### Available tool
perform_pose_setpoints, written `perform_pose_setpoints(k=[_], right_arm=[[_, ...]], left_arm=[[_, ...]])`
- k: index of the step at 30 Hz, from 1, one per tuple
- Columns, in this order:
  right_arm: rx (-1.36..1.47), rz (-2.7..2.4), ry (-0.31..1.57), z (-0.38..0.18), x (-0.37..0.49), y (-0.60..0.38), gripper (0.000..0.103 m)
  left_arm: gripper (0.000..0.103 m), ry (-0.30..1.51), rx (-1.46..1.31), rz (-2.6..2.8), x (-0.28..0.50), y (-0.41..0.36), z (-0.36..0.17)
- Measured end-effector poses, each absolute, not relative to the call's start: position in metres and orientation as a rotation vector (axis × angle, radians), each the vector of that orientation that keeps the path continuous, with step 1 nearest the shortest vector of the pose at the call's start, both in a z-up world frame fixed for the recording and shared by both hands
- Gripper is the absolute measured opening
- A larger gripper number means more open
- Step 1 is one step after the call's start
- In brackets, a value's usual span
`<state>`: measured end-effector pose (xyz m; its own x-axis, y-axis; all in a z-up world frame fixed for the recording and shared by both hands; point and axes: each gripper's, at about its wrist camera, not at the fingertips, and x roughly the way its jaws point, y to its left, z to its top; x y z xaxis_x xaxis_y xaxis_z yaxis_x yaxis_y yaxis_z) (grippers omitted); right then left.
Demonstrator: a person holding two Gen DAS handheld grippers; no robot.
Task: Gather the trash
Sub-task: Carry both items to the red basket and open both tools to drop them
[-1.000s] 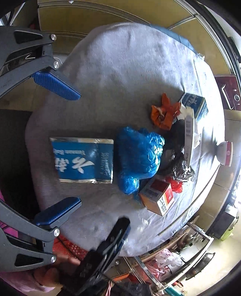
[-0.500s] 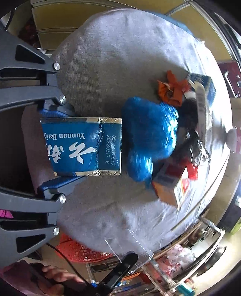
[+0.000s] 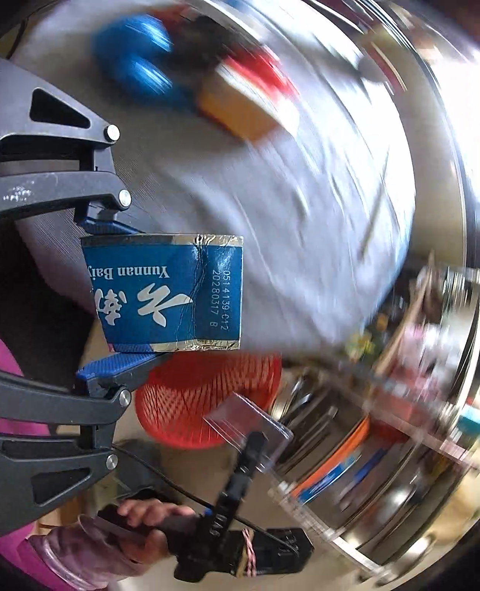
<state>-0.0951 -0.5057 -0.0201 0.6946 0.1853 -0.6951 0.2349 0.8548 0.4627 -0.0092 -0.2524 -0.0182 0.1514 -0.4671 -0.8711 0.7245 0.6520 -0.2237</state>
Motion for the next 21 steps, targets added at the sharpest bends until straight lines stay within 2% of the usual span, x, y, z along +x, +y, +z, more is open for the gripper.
perform_pose_setpoints(k=[4, 5, 6, 8, 10, 14, 21], right_arm=[[0.664, -0.097, 0.824, -0.041, -0.126, -0.544, 0.055], [0.694, -0.107, 0.833, -0.045, -0.131, -0.549, 0.059], [0.726, -0.124, 0.835, -0.05, -0.136, -0.556, 0.06], [0.78, -0.136, 0.841, -0.058, -0.144, -0.565, 0.061], [0.825, -0.161, 0.847, -0.064, -0.148, -0.574, 0.064], [0.859, -0.185, 0.843, -0.066, -0.15, -0.579, 0.066], [0.817, -0.157, 0.817, -0.054, -0.127, -0.566, 0.066]], left_arm=[[0.055, 1.162, 0.321, -1.018, -0.018, -0.319, -0.03], [0.055, 1.167, 0.332, -1.03, -0.019, -0.328, -0.035], [0.056, 1.172, 0.346, -1.041, -0.02, -0.338, -0.038], [0.066, 1.176, 0.377, -1.039, -0.019, -0.36, -0.048], [0.067, 1.176, 0.385, -1.031, -0.016, -0.368, -0.051], [0.068, 1.161, 0.374, -1.014, -0.011, -0.364, -0.046], [0.07, 1.063, 0.362, -0.858, -0.003, -0.298, -0.026]])
